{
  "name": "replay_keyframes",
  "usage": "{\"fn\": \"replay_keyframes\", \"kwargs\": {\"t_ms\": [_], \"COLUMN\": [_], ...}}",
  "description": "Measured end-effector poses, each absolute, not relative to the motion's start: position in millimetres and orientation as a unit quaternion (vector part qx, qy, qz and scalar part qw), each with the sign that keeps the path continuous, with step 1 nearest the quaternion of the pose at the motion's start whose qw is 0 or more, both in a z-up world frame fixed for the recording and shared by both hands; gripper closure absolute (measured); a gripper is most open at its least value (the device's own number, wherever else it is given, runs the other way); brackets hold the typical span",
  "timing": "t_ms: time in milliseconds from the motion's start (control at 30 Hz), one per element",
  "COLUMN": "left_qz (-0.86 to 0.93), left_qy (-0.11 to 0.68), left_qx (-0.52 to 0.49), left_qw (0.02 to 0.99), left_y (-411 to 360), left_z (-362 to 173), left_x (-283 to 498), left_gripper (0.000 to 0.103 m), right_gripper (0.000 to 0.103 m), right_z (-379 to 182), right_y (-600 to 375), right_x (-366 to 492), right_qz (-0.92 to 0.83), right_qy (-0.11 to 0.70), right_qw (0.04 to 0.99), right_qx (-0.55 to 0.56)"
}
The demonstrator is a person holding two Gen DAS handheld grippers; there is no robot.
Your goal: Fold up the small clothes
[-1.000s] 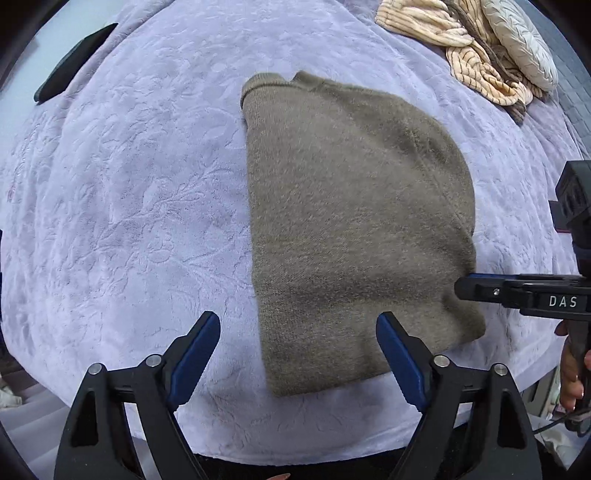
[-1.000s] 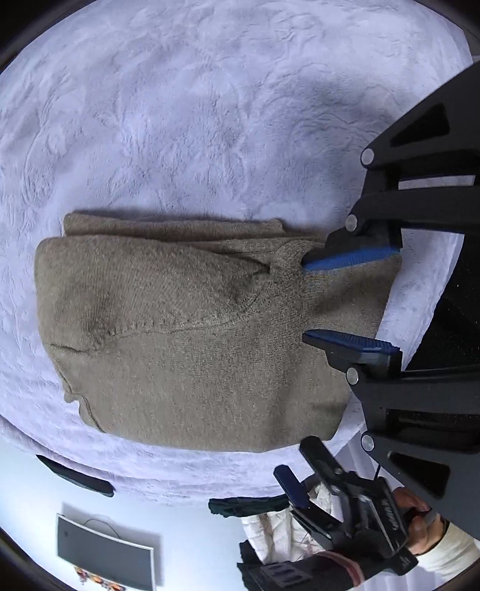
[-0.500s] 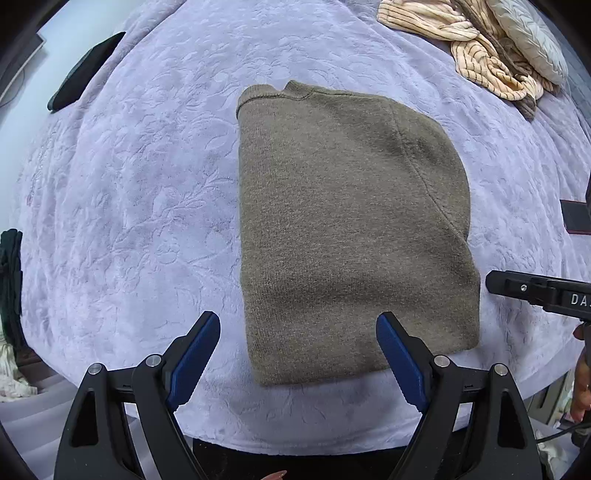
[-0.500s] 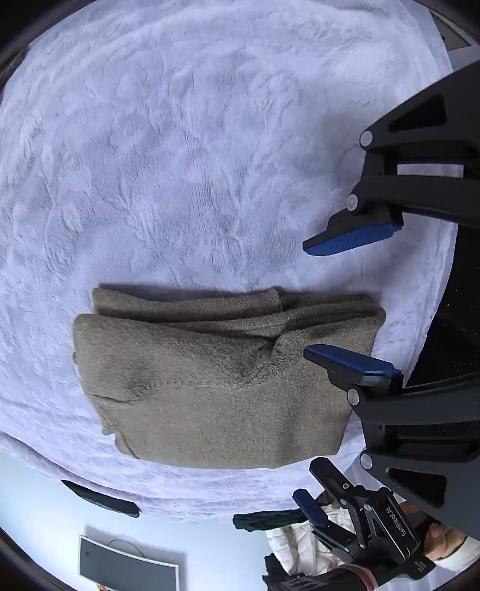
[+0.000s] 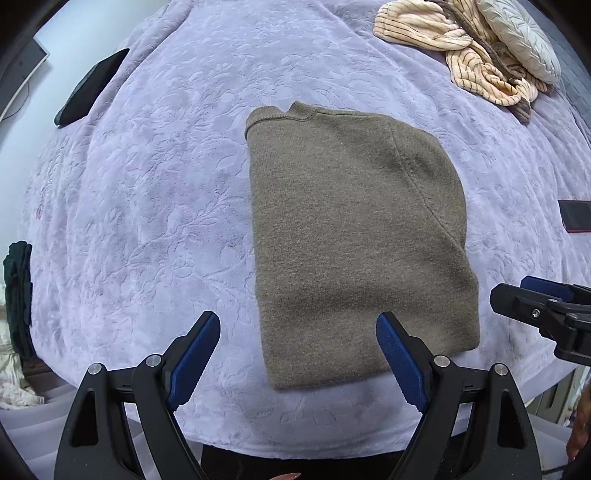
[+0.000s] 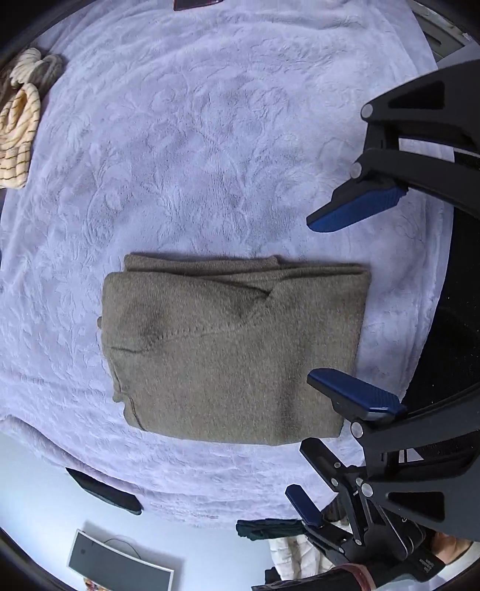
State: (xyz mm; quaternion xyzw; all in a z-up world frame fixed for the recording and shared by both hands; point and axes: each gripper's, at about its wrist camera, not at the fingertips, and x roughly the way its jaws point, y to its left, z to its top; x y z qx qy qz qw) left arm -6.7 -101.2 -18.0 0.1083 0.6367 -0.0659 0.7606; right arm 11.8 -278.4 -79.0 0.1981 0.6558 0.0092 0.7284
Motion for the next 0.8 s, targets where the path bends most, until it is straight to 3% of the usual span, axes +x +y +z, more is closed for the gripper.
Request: {"fn": "replay_keyframes", "kwargs": {"t_ms": [233,333,800], "left_qz": [-0.059,-0.057,-0.057], "left_qy": [0.645,0.645,0.643], "left_qx": [0.096,0.097,0.079], "left_qw": [0.756,0.756,0.759], "left_y": [-80.1,-71.3,-44.0], "left_z": [-14.0,-11.0,-0.3], "left_x": [-10.1,-12.7,-20.4], "left_gripper": [0.016,0.016,0.016], "right_gripper": [0.017,0.000,0.000], "right_z": [-61.8,-55.7,-34.3], "right_y": [-246.3,-236.3,-215.5], "right_x": [6.3,5.3,-2.9], "right_qz": [-0.023,-0.036,-0.075], "right_qy": [0.649,0.646,0.636], "right_qw": [0.745,0.750,0.758], "right_qx": [0.150,0.141,0.122]}}
